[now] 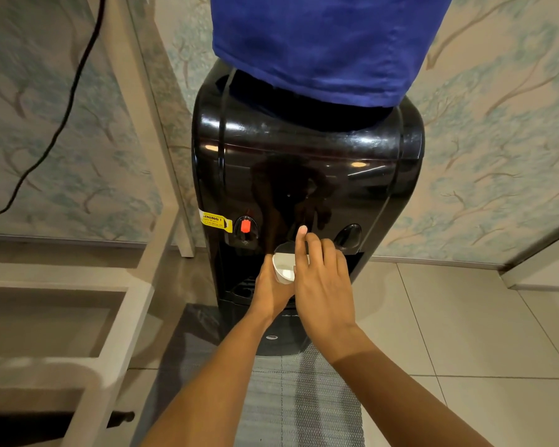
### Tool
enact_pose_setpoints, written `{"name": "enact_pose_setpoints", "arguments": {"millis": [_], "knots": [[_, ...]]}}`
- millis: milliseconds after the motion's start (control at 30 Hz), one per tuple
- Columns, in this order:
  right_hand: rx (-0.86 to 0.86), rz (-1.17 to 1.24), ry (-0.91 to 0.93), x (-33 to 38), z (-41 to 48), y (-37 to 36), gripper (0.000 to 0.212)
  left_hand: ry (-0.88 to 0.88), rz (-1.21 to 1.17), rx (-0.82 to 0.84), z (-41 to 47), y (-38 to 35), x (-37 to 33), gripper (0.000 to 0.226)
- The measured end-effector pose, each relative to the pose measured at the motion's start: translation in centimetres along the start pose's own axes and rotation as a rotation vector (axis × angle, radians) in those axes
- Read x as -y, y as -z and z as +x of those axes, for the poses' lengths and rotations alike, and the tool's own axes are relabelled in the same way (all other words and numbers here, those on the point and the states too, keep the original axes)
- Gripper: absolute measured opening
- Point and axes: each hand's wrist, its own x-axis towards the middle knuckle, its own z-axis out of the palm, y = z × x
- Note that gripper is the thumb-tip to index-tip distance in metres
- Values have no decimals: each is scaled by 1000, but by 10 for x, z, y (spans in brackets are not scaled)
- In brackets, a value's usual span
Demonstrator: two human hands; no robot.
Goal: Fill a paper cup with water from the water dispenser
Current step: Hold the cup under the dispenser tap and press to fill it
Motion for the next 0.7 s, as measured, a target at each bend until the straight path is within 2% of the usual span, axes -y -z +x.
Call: {"name": "enact_pose_setpoints", "arguments": {"millis": [267,700], "knots": [[22,-107,-11,6,10,2,76,-1,-16,-14,-5,0,-4,41],[70,-163,-31,8,10,3,80,9,9,-23,-11,-1,-15,51]]}}
